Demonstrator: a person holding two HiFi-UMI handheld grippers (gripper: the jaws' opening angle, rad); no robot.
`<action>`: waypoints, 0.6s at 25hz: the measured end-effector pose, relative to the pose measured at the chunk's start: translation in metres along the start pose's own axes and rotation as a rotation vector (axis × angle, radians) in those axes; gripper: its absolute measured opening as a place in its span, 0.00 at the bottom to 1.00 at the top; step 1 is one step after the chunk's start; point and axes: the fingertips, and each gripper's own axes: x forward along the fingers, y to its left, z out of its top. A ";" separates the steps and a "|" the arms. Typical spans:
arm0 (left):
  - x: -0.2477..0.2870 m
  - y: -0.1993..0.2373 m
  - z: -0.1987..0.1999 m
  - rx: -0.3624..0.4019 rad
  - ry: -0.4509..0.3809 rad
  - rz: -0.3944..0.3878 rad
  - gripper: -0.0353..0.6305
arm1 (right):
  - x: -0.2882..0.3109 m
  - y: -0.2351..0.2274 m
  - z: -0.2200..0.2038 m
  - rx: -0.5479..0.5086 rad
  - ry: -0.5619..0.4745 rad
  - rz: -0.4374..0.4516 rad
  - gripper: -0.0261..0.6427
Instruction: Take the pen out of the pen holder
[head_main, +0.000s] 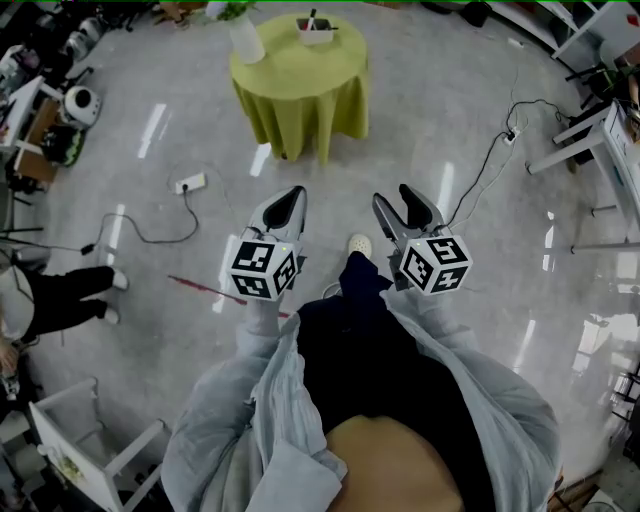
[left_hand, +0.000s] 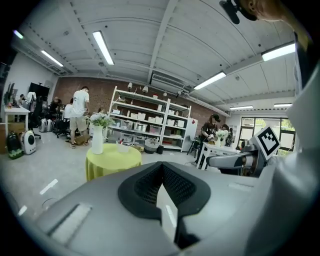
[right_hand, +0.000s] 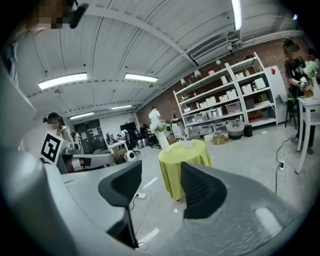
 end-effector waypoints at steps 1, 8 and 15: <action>0.010 0.005 0.006 0.005 -0.001 0.003 0.08 | 0.009 -0.007 0.007 -0.004 0.001 0.006 0.39; 0.075 0.035 0.044 0.021 -0.020 0.055 0.08 | 0.069 -0.057 0.050 -0.031 0.000 0.040 0.38; 0.126 0.056 0.059 -0.005 -0.026 0.095 0.08 | 0.117 -0.096 0.074 -0.042 0.017 0.075 0.38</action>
